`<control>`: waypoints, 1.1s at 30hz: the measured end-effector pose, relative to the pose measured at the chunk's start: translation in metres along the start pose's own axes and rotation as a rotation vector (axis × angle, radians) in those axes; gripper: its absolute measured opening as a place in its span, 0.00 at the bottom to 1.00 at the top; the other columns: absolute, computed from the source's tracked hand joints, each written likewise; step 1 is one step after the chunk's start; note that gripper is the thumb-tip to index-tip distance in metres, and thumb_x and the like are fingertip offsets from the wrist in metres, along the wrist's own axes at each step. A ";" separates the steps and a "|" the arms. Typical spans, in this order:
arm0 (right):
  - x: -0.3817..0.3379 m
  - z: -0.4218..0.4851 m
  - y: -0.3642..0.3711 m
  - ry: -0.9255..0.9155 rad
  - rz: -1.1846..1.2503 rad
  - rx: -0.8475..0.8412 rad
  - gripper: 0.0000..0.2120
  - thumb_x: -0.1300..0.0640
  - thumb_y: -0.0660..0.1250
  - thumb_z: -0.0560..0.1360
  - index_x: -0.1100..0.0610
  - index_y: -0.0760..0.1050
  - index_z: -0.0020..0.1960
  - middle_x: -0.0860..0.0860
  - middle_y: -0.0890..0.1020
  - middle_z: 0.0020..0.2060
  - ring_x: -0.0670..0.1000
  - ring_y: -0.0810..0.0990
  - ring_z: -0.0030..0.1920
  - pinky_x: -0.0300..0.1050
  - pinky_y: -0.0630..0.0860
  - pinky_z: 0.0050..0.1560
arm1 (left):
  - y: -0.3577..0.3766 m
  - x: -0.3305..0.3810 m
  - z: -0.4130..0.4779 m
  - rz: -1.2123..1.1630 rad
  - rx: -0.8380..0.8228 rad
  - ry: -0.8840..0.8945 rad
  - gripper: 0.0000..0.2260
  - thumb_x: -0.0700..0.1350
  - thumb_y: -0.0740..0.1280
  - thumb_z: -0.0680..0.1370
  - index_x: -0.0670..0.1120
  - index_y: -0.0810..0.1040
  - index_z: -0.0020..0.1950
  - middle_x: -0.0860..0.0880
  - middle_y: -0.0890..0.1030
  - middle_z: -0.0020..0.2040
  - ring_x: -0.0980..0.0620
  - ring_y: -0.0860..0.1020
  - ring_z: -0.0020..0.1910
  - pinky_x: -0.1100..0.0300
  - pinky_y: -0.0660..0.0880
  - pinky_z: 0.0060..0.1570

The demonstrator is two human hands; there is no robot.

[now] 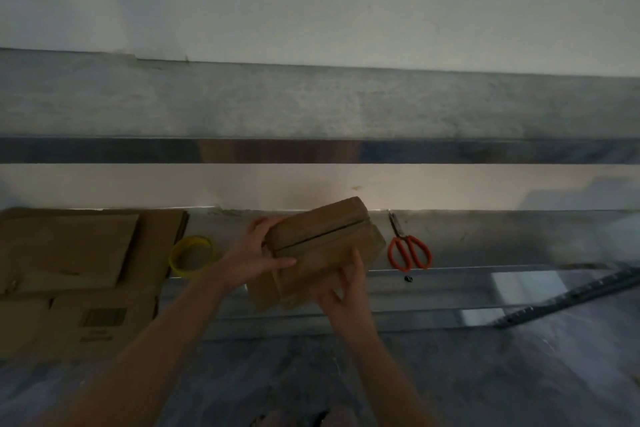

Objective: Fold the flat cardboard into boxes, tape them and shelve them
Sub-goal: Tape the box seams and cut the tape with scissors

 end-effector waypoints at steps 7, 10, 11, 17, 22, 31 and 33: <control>-0.032 -0.004 0.016 -0.175 -0.407 -0.089 0.45 0.45 0.79 0.65 0.41 0.56 0.73 0.48 0.43 0.78 0.52 0.50 0.78 0.56 0.61 0.75 | 0.001 -0.022 -0.042 -0.013 0.059 0.031 0.45 0.56 0.78 0.64 0.55 0.60 0.76 0.50 0.66 0.68 0.50 0.67 0.67 0.51 0.67 0.69; -0.046 0.000 0.032 -0.231 -0.463 -0.115 0.46 0.44 0.80 0.64 0.38 0.53 0.71 0.49 0.41 0.78 0.52 0.50 0.78 0.54 0.61 0.75 | 0.002 -0.021 -0.058 -0.015 0.153 0.106 0.45 0.55 0.79 0.62 0.55 0.62 0.75 0.50 0.65 0.62 0.56 0.70 0.62 0.69 0.67 0.64; -0.049 0.002 0.037 -0.248 -0.472 -0.136 0.46 0.45 0.80 0.64 0.40 0.54 0.72 0.49 0.41 0.78 0.52 0.50 0.78 0.55 0.62 0.75 | -0.001 -0.023 -0.062 -0.031 0.207 0.111 0.44 0.56 0.79 0.62 0.56 0.63 0.74 0.52 0.65 0.61 0.61 0.69 0.61 0.75 0.66 0.61; -0.048 0.031 0.038 -0.258 -0.575 -0.179 0.43 0.49 0.79 0.66 0.48 0.60 0.75 0.50 0.49 0.76 0.52 0.53 0.77 0.56 0.61 0.75 | -0.012 -0.030 -0.057 -0.074 0.307 0.082 0.34 0.43 0.78 0.69 0.53 0.67 0.71 0.52 0.61 0.67 0.52 0.68 0.66 0.54 0.72 0.66; -0.030 0.052 0.030 -0.173 -0.650 -0.239 0.43 0.52 0.77 0.70 0.47 0.56 0.77 0.47 0.48 0.78 0.50 0.53 0.77 0.50 0.59 0.76 | -0.004 -0.035 -0.039 0.036 0.265 0.064 0.34 0.48 0.76 0.70 0.54 0.65 0.74 0.54 0.60 0.73 0.53 0.65 0.70 0.54 0.68 0.69; -0.047 0.062 0.008 -0.285 -0.826 -0.032 0.33 0.52 0.71 0.75 0.53 0.61 0.76 0.52 0.62 0.73 0.51 0.66 0.71 0.51 0.67 0.72 | 0.002 -0.009 -0.007 0.214 0.204 0.070 0.36 0.52 0.72 0.74 0.53 0.58 0.77 0.53 0.54 0.77 0.51 0.62 0.72 0.52 0.63 0.72; -0.042 0.056 0.006 -0.288 -0.889 -0.020 0.32 0.49 0.69 0.77 0.52 0.60 0.76 0.51 0.63 0.74 0.53 0.63 0.73 0.51 0.65 0.73 | 0.007 -0.010 -0.011 0.304 0.143 0.095 0.38 0.55 0.70 0.75 0.53 0.52 0.78 0.53 0.50 0.78 0.50 0.59 0.74 0.51 0.62 0.73</control>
Point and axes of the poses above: each hand's wrist, its own z-axis towards the middle knuckle, its own y-axis out of the palm, x = y × z, the point moved 10 cm from there along z, towards the middle knuckle
